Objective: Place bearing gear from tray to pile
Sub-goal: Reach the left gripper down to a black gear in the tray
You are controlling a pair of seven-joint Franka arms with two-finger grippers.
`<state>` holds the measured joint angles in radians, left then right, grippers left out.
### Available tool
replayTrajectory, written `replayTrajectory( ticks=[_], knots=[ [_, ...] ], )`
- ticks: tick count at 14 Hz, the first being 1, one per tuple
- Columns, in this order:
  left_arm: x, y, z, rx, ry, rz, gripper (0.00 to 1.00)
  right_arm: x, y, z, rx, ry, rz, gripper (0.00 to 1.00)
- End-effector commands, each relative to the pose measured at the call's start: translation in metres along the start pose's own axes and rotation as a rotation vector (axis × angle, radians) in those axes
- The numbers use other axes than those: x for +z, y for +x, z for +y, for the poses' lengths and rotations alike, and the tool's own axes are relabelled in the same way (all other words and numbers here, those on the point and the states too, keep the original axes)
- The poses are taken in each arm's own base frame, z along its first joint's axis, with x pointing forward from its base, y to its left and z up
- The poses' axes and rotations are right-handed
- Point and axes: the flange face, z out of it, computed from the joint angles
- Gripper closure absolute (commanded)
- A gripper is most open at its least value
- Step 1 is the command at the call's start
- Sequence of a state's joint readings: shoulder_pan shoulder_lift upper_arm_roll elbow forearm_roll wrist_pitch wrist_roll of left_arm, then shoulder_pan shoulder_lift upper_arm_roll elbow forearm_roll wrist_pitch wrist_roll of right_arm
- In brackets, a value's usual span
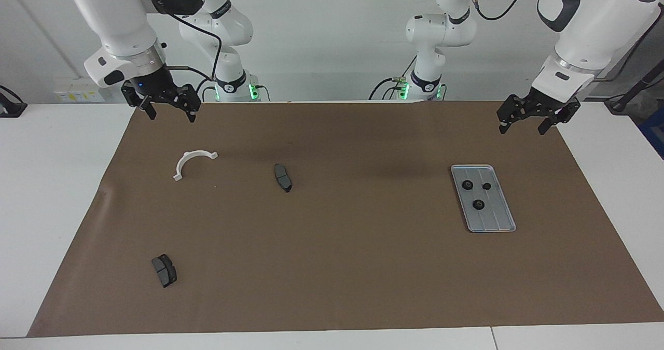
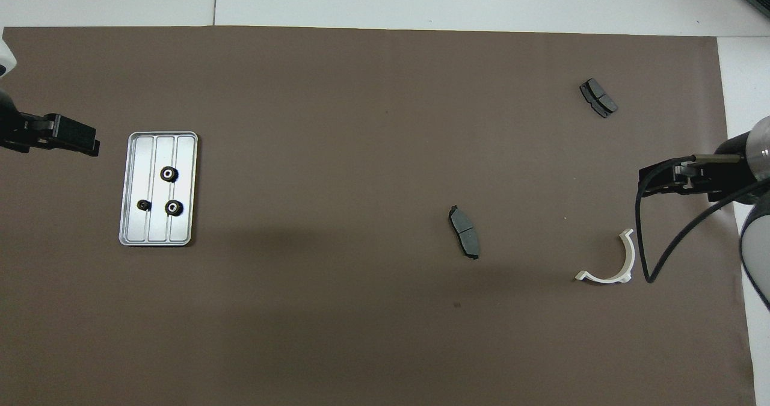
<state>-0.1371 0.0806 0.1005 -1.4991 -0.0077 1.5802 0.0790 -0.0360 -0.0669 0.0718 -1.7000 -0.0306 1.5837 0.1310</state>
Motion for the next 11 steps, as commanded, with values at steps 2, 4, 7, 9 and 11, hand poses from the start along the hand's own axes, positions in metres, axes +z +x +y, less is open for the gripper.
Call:
replayTrajectory(
  ticks=[2,4,7,9,11],
  knots=[
    [-0.003,-0.007,-0.006,0.046,0.026,0.007,0.0,0.0,-0.005,0.0,0.015,0.0,0.017,0.0],
    [-0.001,-0.003,-0.01,0.042,0.029,0.038,0.0,0.0,-0.005,0.0,0.015,0.0,0.017,0.0],
    [0.021,-0.001,-0.025,0.002,-0.012,0.026,0.0,0.0,-0.005,0.0,0.015,0.0,0.017,0.0],
    [0.056,0.016,-0.03,-0.009,-0.01,0.01,0.0,0.0,-0.005,0.0,0.014,0.0,0.017,0.0],
    [0.095,0.022,-0.041,-0.031,-0.005,0.045,0.0,0.0,-0.005,0.0,0.014,0.0,0.017,0.0]
  ],
)
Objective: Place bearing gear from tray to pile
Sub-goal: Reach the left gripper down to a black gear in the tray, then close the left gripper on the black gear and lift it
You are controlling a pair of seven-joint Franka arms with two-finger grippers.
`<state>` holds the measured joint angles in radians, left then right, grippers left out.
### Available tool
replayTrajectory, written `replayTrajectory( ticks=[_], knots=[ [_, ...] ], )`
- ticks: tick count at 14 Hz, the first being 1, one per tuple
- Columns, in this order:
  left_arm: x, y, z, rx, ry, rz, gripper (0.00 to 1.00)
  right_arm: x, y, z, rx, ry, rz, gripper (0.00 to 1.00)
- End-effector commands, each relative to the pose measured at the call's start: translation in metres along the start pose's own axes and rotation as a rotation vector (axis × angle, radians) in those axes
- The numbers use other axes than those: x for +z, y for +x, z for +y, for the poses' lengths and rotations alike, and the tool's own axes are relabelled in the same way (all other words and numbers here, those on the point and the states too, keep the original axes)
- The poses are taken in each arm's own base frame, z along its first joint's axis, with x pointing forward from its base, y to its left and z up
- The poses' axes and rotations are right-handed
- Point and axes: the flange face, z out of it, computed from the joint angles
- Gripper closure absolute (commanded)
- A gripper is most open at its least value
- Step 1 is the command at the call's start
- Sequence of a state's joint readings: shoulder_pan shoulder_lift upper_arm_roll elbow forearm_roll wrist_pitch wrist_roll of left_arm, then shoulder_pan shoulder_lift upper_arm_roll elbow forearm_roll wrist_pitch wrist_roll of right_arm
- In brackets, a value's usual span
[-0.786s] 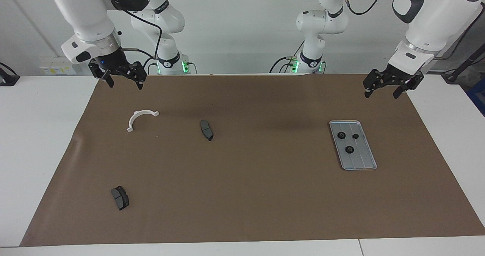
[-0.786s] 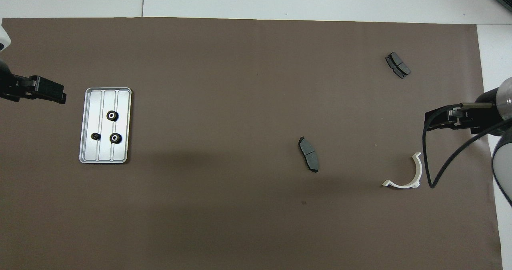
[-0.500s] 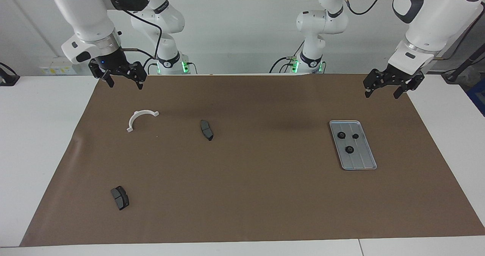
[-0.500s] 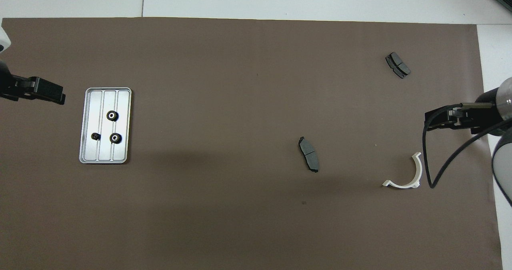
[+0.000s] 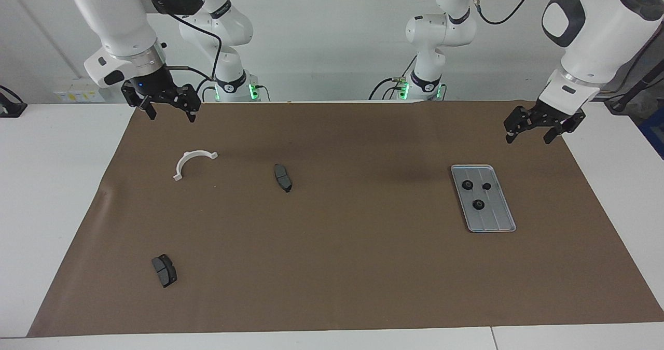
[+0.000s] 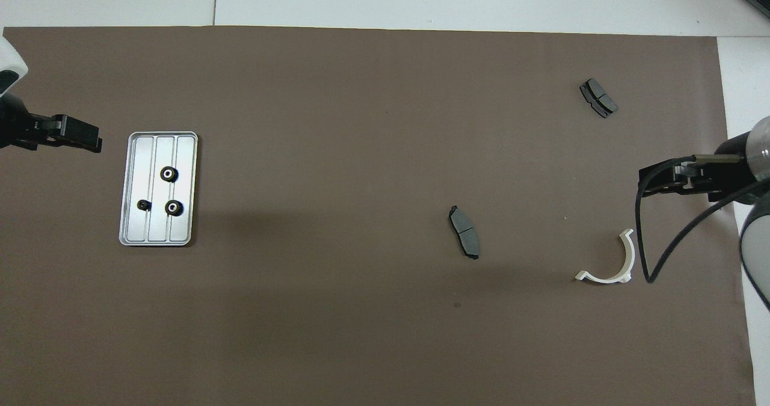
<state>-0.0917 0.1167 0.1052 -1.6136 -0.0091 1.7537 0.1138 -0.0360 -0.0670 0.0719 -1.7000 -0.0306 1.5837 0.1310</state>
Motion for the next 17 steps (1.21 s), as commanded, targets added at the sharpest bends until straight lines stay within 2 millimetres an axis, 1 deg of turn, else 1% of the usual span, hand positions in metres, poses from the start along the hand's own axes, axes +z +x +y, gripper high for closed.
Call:
replayTrajectory(
  ticks=[1,3,4,7,11,13,14,15,17],
  knots=[
    [0.06,0.006,-0.011,-0.018,-0.008,0.031,0.0,0.0,-0.005,0.0,0.014,0.0,0.017,0.0],
    [0.099,0.004,-0.017,-0.028,0.001,0.081,0.0,0.0,-0.005,0.0,0.015,0.0,0.017,0.0],
    [0.112,0.002,-0.019,-0.033,0.003,0.095,0.0,0.0,-0.005,0.0,0.015,0.0,0.017,0.0],
    [0.162,0.01,-0.012,-0.073,0.006,0.072,0.0,0.0,-0.005,0.0,0.014,0.0,0.017,0.0],
    [0.229,0.008,-0.011,-0.078,0.019,0.099,0.0,0.0,-0.005,0.0,0.015,0.0,0.017,0.0],
    [0.248,0.0,-0.009,-0.079,0.021,0.114,0.0,0.0,-0.005,0.0,0.015,0.0,0.017,0.0],
    [0.255,-0.001,-0.004,-0.079,0.021,0.114,0.0,0.0,-0.005,0.0,0.015,0.0,0.017,0.0],
    [0.258,-0.001,0.001,-0.08,0.02,0.112,0.0,0.0,-0.005,0.0,0.015,0.0,0.017,0.0],
    [0.258,-0.001,0.004,-0.083,0.019,0.103,0.02,0.0,-0.005,0.0,0.015,0.0,0.017,0.0]
  ],
)
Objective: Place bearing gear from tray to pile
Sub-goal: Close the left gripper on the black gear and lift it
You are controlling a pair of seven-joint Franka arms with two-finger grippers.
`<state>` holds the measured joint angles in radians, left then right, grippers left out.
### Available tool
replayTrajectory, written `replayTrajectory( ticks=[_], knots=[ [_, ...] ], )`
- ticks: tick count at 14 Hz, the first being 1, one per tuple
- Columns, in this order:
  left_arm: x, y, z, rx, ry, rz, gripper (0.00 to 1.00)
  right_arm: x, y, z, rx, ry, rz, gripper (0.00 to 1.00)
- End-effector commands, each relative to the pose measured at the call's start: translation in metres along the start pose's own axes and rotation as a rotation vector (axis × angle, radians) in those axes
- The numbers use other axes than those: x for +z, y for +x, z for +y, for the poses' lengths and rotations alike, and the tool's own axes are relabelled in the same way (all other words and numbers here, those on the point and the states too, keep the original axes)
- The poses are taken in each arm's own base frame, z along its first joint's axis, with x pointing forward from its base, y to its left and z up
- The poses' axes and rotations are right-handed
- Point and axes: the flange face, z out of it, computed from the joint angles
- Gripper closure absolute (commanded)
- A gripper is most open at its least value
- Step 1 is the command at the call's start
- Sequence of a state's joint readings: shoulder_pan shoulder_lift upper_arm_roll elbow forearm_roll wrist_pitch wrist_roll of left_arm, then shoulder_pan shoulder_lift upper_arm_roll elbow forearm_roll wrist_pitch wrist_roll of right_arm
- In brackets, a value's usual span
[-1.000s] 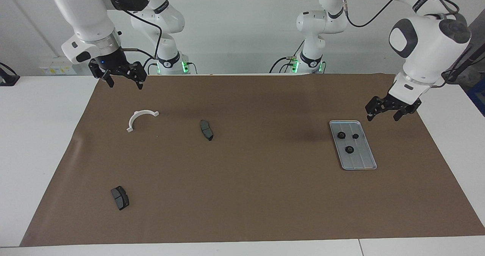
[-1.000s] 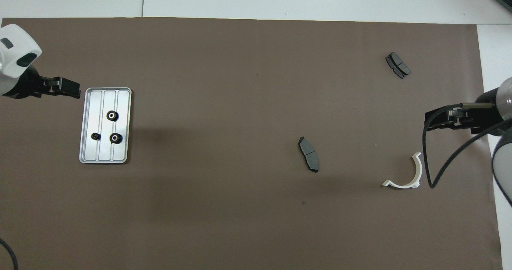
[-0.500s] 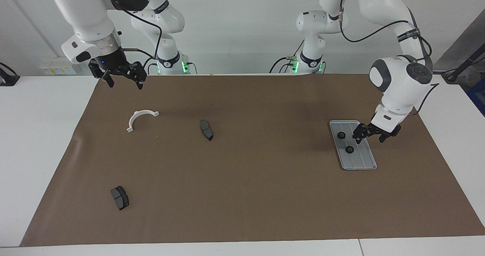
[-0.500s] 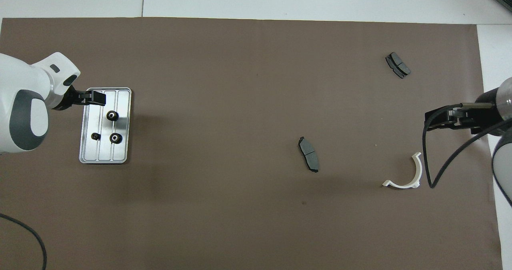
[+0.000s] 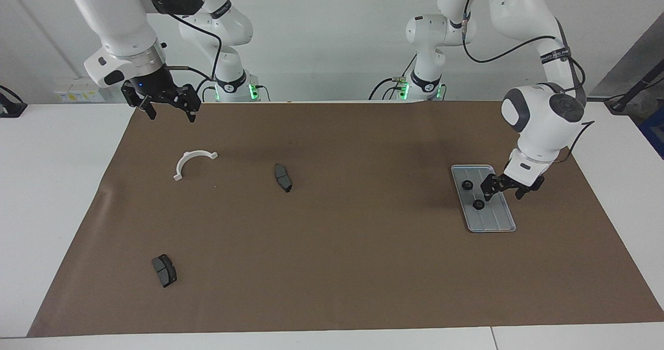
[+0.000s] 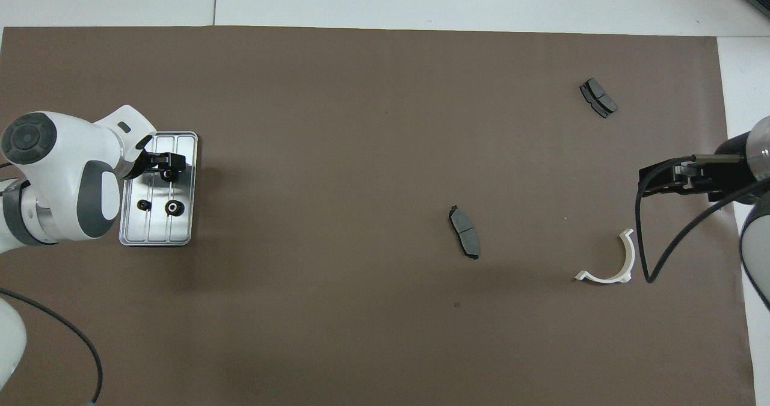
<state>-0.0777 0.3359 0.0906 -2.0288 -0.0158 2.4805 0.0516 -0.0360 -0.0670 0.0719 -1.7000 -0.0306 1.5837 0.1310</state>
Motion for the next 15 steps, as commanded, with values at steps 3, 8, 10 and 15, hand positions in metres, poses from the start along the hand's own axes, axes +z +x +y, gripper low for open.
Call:
replayTrajectory(
  ticks=[3,8,10,15],
  knots=[
    [0.001,-0.008,0.005,-0.016,-0.006,-0.02,0.09,0.0,-0.005,0.0,0.015,0.0,0.017,0.0],
    [0.002,-0.016,0.007,-0.011,-0.011,-0.086,0.32,0.0,-0.005,0.0,0.015,0.0,0.017,0.0],
    [0.001,-0.016,0.006,-0.013,-0.01,-0.086,0.47,0.0,-0.005,0.0,0.015,0.0,0.017,0.0],
    [0.001,-0.017,0.005,-0.015,-0.01,-0.095,0.84,0.0,-0.005,0.0,0.015,0.0,0.017,0.0]
  ],
)
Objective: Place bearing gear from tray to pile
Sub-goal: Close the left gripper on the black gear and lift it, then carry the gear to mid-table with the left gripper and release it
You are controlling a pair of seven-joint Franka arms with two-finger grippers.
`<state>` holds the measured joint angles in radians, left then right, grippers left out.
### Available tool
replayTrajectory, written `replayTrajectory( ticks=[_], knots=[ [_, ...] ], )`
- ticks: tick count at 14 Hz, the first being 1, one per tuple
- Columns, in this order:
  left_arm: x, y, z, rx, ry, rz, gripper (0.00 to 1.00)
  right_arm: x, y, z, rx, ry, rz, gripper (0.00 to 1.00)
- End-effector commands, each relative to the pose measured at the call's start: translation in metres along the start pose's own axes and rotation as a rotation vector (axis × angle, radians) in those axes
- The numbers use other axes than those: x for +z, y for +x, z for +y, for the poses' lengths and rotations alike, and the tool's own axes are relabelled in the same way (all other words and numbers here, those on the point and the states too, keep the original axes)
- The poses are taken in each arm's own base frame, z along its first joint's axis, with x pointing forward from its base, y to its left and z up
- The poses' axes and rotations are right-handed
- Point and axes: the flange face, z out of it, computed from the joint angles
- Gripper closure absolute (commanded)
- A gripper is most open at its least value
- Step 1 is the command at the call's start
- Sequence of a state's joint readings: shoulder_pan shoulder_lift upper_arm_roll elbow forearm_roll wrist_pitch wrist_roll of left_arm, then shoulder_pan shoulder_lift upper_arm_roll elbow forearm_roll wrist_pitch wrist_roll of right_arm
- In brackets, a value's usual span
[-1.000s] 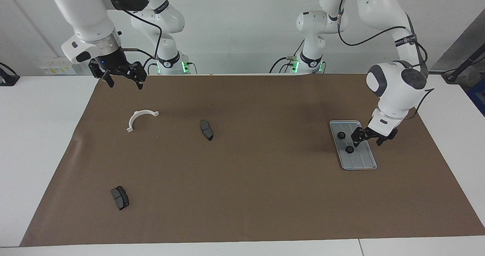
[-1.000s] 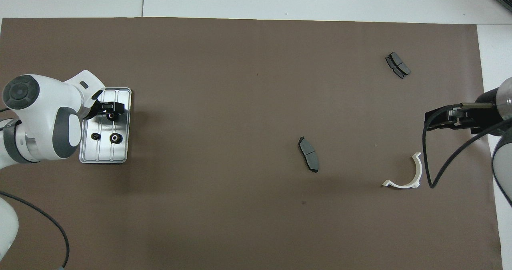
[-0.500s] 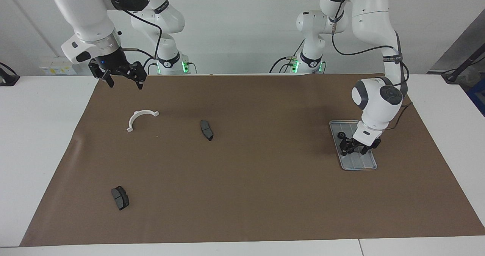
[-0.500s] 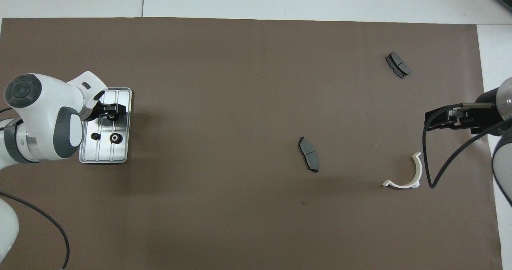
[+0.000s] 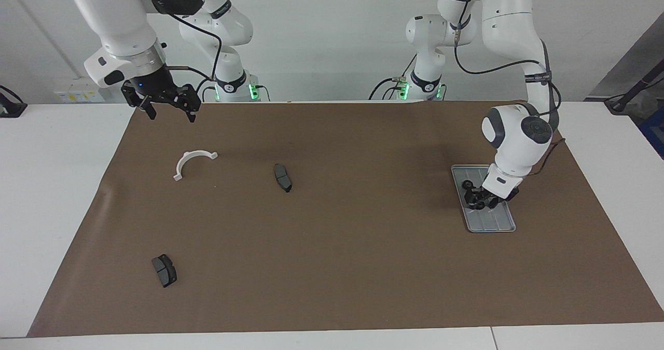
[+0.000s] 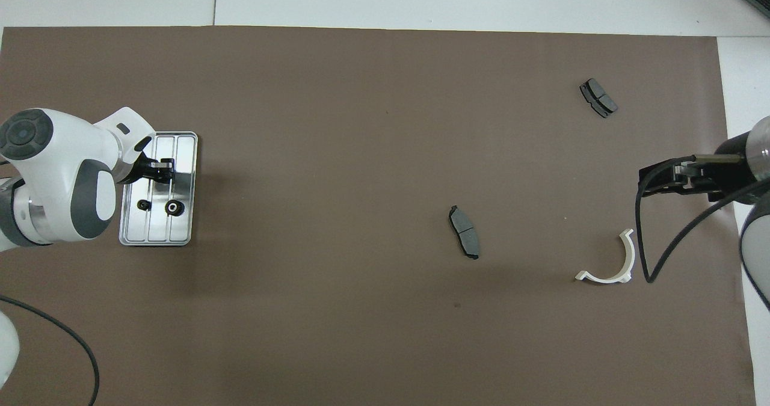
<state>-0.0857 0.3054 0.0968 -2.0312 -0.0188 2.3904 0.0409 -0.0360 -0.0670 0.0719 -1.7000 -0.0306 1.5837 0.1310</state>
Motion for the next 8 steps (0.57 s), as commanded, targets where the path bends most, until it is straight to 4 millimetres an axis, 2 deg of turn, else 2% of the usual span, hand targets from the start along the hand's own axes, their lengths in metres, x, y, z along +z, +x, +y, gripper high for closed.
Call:
replayTrajectory(
  ticks=[1,2,4,6,7,8],
  knots=[
    [0.012,-0.009,0.005,-0.001,-0.005,-0.035,0.95,0.0,-0.005,0.0,0.015,0.0,0.017,0.0],
    [0.01,-0.008,0.003,-0.003,-0.004,-0.035,1.0,0.0,-0.005,0.0,0.015,0.0,0.017,0.0],
    [0.0,0.002,0.005,-0.002,-0.007,-0.05,1.0,0.0,-0.005,0.0,0.014,0.0,0.017,0.0],
    [-0.031,0.026,0.013,-0.014,-0.034,-0.066,1.0,-0.001,-0.005,0.0,0.014,0.0,0.019,0.0],
    [-0.044,0.036,0.022,-0.057,-0.089,-0.066,1.0,-0.001,-0.006,0.0,0.008,0.0,0.017,0.0],
    [-0.054,0.041,0.045,-0.108,-0.12,-0.053,1.0,-0.001,-0.006,-0.001,0.006,0.0,0.013,0.0]
  ],
)
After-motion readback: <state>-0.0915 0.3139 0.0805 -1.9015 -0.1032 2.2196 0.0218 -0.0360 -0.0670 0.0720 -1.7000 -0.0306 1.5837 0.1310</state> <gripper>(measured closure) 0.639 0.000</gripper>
